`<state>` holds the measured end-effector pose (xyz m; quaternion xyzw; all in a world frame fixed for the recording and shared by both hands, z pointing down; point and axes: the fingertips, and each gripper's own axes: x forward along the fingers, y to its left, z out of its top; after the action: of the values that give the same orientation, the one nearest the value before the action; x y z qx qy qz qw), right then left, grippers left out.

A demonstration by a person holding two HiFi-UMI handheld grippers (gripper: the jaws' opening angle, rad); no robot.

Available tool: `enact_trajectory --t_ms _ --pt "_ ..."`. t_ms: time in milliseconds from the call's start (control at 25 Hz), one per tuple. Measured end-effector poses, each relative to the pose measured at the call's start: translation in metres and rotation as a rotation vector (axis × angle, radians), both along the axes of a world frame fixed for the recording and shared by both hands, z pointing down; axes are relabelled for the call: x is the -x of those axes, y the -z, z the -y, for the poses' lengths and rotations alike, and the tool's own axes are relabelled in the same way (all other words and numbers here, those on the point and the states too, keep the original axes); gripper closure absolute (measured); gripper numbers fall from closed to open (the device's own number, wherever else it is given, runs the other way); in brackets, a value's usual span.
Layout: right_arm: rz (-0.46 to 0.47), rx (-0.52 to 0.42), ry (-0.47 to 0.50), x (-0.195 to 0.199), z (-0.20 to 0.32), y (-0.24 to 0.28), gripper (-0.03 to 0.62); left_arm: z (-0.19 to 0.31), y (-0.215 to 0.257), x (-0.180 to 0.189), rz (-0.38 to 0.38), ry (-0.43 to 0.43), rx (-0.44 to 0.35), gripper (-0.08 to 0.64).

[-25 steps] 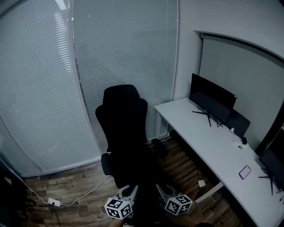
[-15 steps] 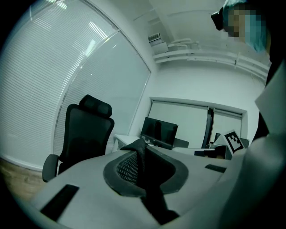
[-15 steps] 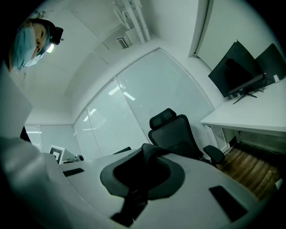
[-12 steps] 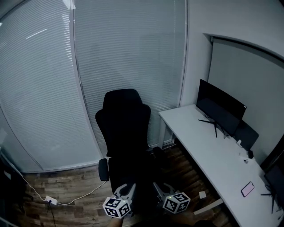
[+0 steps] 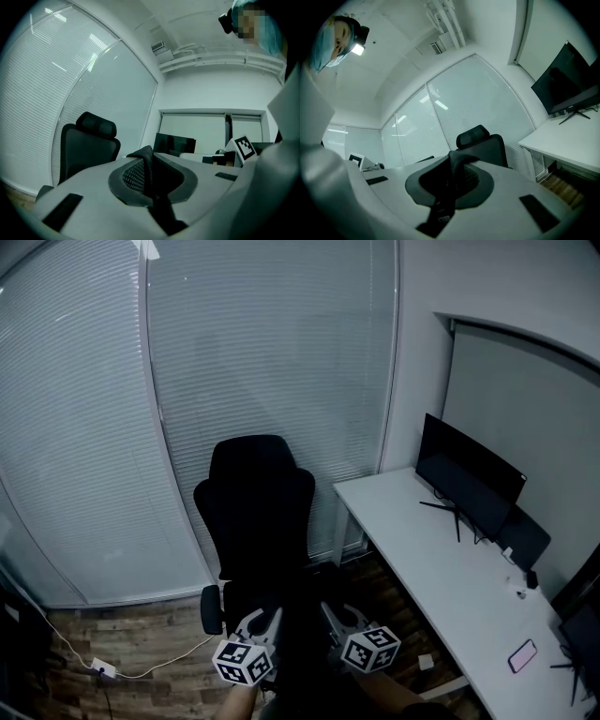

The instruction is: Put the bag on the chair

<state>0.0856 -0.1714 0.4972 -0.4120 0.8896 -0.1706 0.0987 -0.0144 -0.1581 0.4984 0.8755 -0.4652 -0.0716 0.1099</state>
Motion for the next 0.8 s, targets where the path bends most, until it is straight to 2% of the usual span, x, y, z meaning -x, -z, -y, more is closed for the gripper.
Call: enact_trajectory --t_ms 400,800 --pt "0.014 -0.008 -0.060 0.009 0.062 0.009 0.538 0.072 0.011 0.010 0.015 -0.076 -0.015 0.518" --pt "0.024 -0.030 -0.103 0.041 0.149 0.020 0.538 0.165 0.023 0.040 0.031 -0.125 -0.056 0.518"
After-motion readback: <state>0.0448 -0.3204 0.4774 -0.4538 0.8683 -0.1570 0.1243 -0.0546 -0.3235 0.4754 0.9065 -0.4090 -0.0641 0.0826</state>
